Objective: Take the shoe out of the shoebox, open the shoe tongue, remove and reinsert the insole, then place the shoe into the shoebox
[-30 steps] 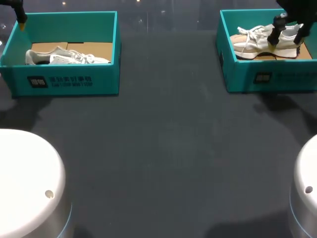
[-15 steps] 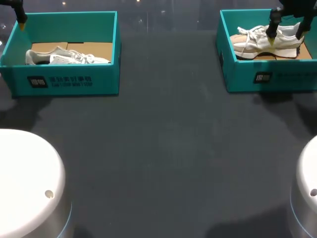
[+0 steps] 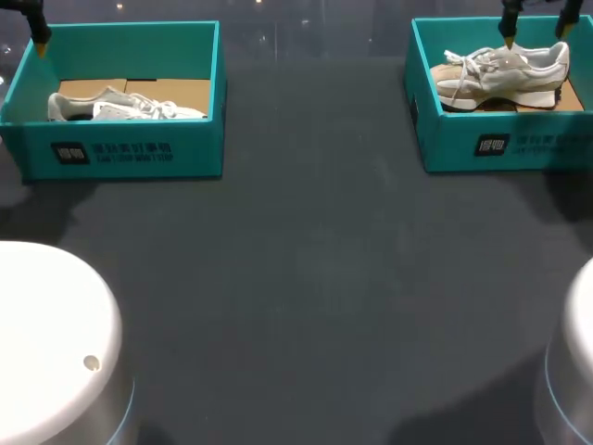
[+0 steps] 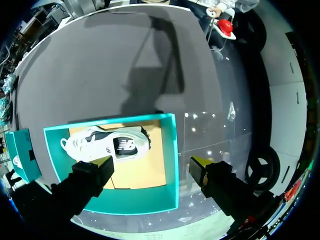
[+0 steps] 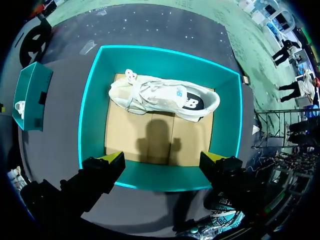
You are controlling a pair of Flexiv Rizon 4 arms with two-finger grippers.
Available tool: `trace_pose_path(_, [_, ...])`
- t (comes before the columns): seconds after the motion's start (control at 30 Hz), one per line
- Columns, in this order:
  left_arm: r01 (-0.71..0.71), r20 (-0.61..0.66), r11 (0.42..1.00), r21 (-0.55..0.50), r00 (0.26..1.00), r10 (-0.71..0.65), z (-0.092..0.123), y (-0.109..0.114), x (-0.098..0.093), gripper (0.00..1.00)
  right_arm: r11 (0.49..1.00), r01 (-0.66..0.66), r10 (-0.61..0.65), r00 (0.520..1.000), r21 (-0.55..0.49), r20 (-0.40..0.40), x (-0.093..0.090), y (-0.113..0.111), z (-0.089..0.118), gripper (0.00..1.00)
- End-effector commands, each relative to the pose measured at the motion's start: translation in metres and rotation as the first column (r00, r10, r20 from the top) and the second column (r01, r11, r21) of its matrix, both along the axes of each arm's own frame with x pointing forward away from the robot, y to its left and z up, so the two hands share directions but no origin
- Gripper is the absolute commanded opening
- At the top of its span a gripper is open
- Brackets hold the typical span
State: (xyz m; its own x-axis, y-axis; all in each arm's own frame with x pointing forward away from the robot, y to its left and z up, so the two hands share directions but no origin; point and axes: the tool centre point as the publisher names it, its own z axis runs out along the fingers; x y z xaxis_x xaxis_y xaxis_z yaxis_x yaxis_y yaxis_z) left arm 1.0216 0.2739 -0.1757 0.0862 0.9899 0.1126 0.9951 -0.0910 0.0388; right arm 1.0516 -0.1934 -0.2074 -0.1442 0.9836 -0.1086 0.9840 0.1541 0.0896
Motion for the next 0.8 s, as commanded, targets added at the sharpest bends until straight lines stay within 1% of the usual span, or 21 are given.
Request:
trace_pose_path(0.03, [0.001, 0.002, 1.0, 0.001, 1.0, -0.001, 0.001, 0.0, -0.001, 1.0, 1.0, -0.002, 0.002, 1.0, 0.001, 0.013, -0.006, -0.001, 0.0, 1.0])
trace_pose_path(0.2, [0.001, 0.002, 1.0, 0.001, 1.0, -0.001, 0.001, 0.0, -0.001, 1.0, 1.0, -0.002, 0.002, 1.0, 0.001, 0.013, -0.006, -0.001, 0.0, 1.0])
trace_pose_path(0.23, [0.001, 0.002, 1.0, 0.001, 1.0, -0.001, 0.001, 0.0, -0.001, 1.0, 1.0, 0.022, -0.022, 1.0, 0.02, 0.015, -0.004, -0.006, -0.007, 1.0])
trace_pose_path(0.3, [0.001, 0.002, 1.0, 0.001, 1.0, -0.001, 0.001, 0.0, -0.001, 1.0, 0.999, 0.052, -0.052, 0.999, -0.018, -0.01, 0.007, -0.016, -0.016, 1.0])
trace_pose_path(0.37, [0.001, 0.002, 1.0, 0.001, 1.0, -0.001, 0.001, 0.0, -0.001, 1.0, 0.998, 0.058, -0.058, 0.998, -0.025, -0.002, 0.016, -0.027, -0.021, 1.0])
trace_pose_path(0.43, [0.001, 0.002, 1.0, 0.001, 1.0, -0.001, 0.001, 0.0, -0.001, 1.0, 0.997, 0.068, -0.068, 0.998, -0.047, -0.004, 0.025, -0.034, -0.022, 1.0])
trace_pose_path(0.57, [0.001, 0.002, 1.0, 0.001, 1.0, -0.001, 0.001, 0.0, -0.001, 1.0, 0.995, 0.085, -0.084, 0.996, -0.056, 0.021, 0.041, -0.046, -0.022, 1.0])
trace_pose_path(0.7, [0.001, 0.002, 1.0, 0.001, 1.0, -0.001, 0.001, 0.0, -0.001, 1.0, 0.992, 0.107, -0.106, 0.994, -0.06, 0.019, 0.054, -0.057, -0.027, 1.0])
trace_pose_path(0.8, [0.001, 0.002, 1.0, 0.001, 1.0, -0.001, 0.001, 0.0, -0.001, 1.0, 0.989, 0.13, -0.129, 0.992, -0.075, 0.008, 0.065, -0.066, -0.035, 1.0])
